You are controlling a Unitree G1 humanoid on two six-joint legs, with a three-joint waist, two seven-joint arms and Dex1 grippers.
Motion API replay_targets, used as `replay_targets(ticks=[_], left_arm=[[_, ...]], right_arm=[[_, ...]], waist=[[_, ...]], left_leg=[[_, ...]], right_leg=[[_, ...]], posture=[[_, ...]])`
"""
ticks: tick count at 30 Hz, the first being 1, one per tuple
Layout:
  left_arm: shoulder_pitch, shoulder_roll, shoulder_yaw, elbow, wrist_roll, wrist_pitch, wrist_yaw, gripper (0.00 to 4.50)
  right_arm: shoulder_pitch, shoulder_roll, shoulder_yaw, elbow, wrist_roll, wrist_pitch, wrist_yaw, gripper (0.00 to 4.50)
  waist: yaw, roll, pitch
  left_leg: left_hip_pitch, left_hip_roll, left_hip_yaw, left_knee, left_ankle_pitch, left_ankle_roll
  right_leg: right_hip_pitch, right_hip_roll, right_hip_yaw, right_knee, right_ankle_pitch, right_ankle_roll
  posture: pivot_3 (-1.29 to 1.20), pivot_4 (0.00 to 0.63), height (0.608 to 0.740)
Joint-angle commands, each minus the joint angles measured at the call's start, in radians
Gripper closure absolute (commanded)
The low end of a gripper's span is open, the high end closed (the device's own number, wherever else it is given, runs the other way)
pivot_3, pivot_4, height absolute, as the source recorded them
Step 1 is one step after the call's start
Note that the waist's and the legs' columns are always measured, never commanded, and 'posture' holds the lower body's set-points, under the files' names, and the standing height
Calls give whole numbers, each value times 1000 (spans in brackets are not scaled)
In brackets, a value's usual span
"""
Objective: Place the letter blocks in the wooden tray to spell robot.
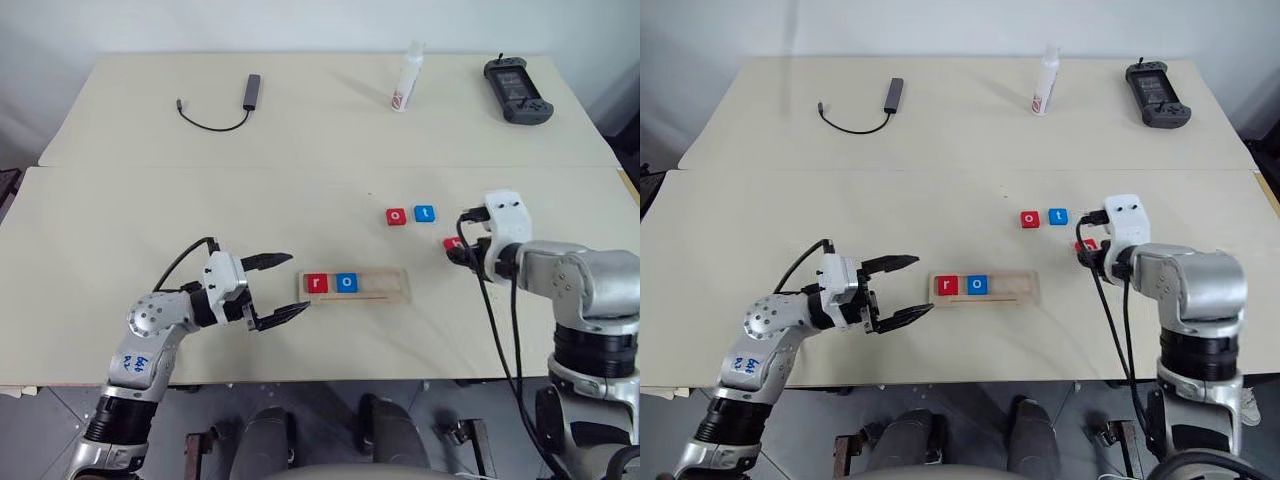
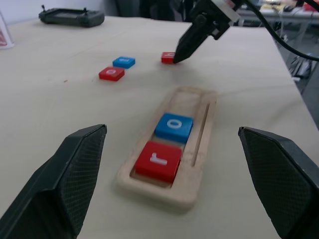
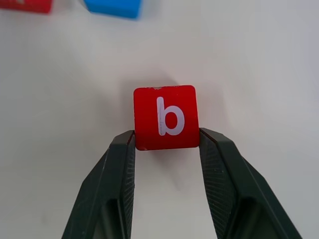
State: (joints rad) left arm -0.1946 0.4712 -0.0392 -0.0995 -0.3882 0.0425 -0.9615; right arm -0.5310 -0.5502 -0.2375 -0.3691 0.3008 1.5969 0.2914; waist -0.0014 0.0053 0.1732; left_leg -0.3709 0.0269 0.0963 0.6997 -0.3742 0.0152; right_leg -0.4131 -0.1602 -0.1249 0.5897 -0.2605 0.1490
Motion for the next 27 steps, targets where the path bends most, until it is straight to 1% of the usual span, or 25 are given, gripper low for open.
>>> replay_targets(ticks=[1,3,7,9,10,13,14,16,18,19,22,23,24,25,26,27], left_arm=[[-26,-30,-22,16,-3,-27,-18,0],[-32,-39,-39,26,-1,-29,-37,0],[-47,-37,-53,48,5,-34,-62,0],[-49,-35,-53,47,4,-32,-63,0],[-50,-34,-52,46,4,-31,-63,0],[-50,-26,-49,43,5,-29,-65,0],[-49,-20,-45,43,6,-30,-66,0],[-48,-8,-36,41,7,-31,-63,0],[-47,3,-27,43,7,-37,-64,0],[-47,8,-23,44,7,-41,-66,0],[-51,19,-16,46,7,-52,-68,0],[-53,23,-14,47,5,-52,-71,0],[-56,25,-13,48,5,-52,-73,0],[-59,26,-12,49,4,-53,-74,0],[-60,26,-11,49,4,-54,-76,0],[-61,25,-12,46,5,-55,-76,0]], right_arm=[[72,-17,-62,-143,55,17,-21,3036],[130,12,-83,-214,87,17,-46,3036],[229,136,-85,-332,115,17,-134,3036],[243,179,-92,-350,118,17,-167,2289],[244,186,-94,-351,124,17,-174,2022],[236,175,-100,-342,143,17,-180,965],[229,141,-103,-331,157,17,-164,647],[193,10,-110,-297,200,17,-67,13],[176,-122,-94,-266,246,-25,51,13],[189,-207,-60,-252,265,-98,141,13],[272,-430,35,-194,247,-412,434,13],[304,-498,74,-155,202,-561,536,13],[328,-570,138,-100,124,-760,647,13],[332,-613,194,-42,65,-921,735,13],[330,-636,230,5,27,-1034,792,13],[301,-631,261,57,16,-1089,832,13]], waist=[[0,0,0],[0,0,0],[-4,0,0],[-4,0,0],[-3,0,0],[0,0,0],[1,0,0],[0,0,0],[-1,0,0],[-1,0,0],[0,0,0],[0,0,0],[-1,-1,1],[-2,-1,1],[-3,-1,1],[-3,-1,1]], left_leg=[[0,0,0,0,0,0],[0,0,0,0,0,0],[1,0,0,-1,0,0],[1,0,1,0,0,0],[1,0,1,0,0,0],[1,0,0,0,0,0],[1,0,0,0,0,0],[1,0,0,0,0,0],[0,-1,0,0,-1,1],[1,0,0,0,-1,1],[1,1,-1,-2,-1,1],[1,1,-1,-2,-1,1],[1,0,-1,-2,-1,1],[1,0,0,-2,-1,1],[2,0,1,-1,-1,1],[2,0,1,-1,-1,1]], right_leg=[[0,0,0,0,0,0],[0,0,0,0,0,0],[0,0,1,0,0,0],[0,1,1,0,0,0],[0,1,2,0,0,0],[0,1,2,1,0,0],[0,1,2,1,0,0],[0,1,2,0,0,0],[0,0,2,0,0,0],[0,0,2,0,0,0],[0,1,1,-1,0,0],[0,1,1,-2,0,0],[1,1,1,-3,0,0],[1,1,1,-3,0,0],[2,1,2,-4,1,1],[2,1,2,-4,1,2]], posture=[[0,150,740],[0,150,740],[0,150,740],[0,150,740],[0,150,740],[0,150,740],[0,150,740],[0,150,740],[0,150,740],[0,150,740],[0,150,740],[0,150,740],[0,150,740],[0,150,740],[0,150,740],[0,150,740]])
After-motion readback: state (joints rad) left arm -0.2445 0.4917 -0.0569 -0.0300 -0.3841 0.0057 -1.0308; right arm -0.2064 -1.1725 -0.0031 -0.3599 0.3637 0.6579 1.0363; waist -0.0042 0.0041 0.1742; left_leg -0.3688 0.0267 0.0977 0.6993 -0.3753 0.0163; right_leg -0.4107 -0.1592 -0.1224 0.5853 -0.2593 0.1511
